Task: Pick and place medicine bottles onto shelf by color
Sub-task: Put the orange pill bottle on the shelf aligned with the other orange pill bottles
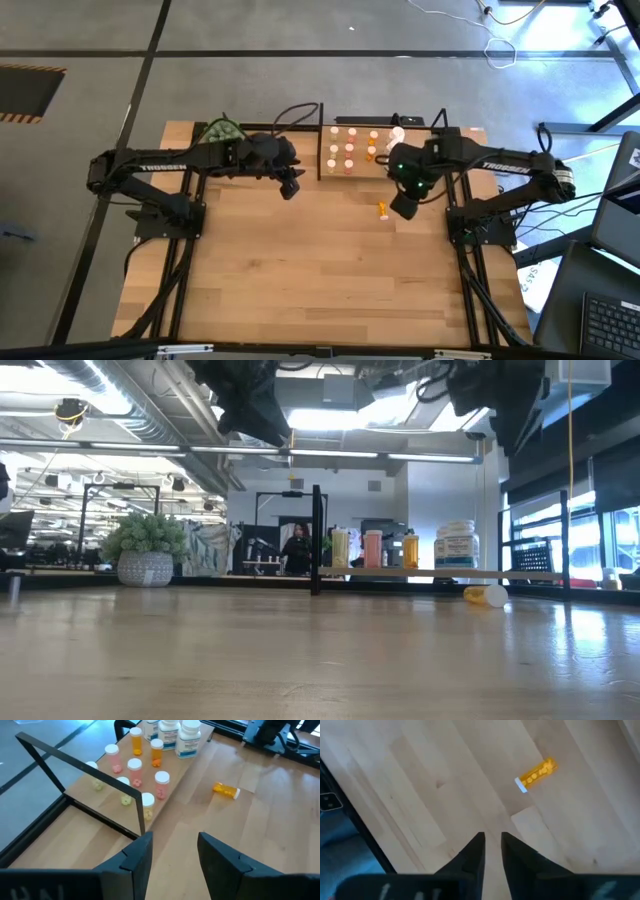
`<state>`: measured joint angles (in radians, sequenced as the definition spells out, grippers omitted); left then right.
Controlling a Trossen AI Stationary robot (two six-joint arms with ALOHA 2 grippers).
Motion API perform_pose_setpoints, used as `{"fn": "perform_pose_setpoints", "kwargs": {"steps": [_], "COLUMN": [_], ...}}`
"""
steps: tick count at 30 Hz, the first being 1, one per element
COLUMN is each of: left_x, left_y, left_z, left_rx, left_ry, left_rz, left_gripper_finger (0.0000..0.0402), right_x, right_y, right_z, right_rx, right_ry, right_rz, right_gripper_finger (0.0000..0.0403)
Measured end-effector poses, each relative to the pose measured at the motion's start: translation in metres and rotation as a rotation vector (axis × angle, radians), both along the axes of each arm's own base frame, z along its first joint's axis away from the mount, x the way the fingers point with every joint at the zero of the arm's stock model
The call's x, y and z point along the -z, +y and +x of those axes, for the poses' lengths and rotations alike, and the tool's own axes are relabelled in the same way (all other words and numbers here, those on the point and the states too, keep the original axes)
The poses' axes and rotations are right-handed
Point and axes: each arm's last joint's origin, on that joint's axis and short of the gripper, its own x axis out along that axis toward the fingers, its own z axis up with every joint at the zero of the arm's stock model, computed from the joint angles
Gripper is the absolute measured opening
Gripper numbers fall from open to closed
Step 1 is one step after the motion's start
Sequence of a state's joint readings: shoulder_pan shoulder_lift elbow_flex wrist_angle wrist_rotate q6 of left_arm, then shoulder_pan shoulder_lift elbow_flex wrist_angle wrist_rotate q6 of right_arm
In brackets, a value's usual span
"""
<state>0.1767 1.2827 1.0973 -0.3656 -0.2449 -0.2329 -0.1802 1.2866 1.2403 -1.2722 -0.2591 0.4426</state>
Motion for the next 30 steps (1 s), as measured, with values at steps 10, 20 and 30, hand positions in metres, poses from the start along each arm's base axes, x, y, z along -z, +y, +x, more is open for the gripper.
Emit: {"fn": "perform_pose_setpoints", "kwargs": {"steps": [10,20,30], "left_x": [0.0,0.001,0.006], "left_y": [-0.005,-0.015,-0.019], "left_z": [0.001,0.002,-0.001], "left_rx": [0.061,0.096,0.107], "left_ry": [-0.004,0.009,0.073], "left_rz": [-0.03,-0.032,-0.042], "left_gripper_finger": [0.015,0.015,0.015], "right_x": [0.021,0.05,0.067], "right_y": [-0.002,-0.006,-0.009], "right_z": [0.012,0.034,0.05], "right_rx": [0.048,0.075,0.307], "right_ry": [0.051,0.196,0.267], "right_rz": [0.017,0.045,0.093], "right_gripper_finger": [0.0127,0.0182,0.0185]}}
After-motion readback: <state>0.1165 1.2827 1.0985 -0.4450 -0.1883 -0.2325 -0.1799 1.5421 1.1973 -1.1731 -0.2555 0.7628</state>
